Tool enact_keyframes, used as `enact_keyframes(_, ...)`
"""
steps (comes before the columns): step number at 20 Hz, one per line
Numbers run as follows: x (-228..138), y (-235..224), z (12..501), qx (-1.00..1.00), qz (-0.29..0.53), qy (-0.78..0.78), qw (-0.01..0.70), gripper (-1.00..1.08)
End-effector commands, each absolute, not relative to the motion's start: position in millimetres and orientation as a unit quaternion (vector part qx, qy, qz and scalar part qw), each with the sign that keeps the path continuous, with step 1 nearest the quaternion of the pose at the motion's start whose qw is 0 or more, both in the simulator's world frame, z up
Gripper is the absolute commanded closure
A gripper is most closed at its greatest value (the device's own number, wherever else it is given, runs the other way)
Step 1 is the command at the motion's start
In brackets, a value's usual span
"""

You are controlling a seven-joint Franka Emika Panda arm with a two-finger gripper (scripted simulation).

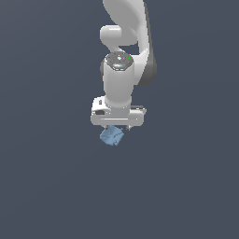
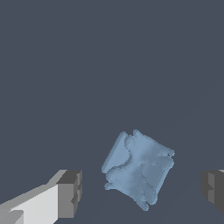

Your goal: Pick up the object and move it to a goal position.

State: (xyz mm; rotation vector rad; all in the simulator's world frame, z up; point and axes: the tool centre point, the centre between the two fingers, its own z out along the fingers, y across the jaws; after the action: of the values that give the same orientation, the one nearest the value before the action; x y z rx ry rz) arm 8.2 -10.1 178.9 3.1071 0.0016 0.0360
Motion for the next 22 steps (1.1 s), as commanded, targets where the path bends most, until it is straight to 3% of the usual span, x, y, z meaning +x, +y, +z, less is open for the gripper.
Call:
enact_keyframes(1, 8.2, -10.1, 178.9, 1.0, 0.012, 0.001, 0.017, -0.92)
enact_keyframes(10, 8.2, -10.1, 178.9, 1.0, 0.012, 0.001, 0.017, -0.92)
enact_keyframes(11, 8.2, -10.1, 178.9, 1.0, 0.012, 0.001, 0.017, -0.6)
enact_keyframes(22, 6.1, -13.3, 181.5, 1.0, 0.009, 0.003, 0.015, -0.6)
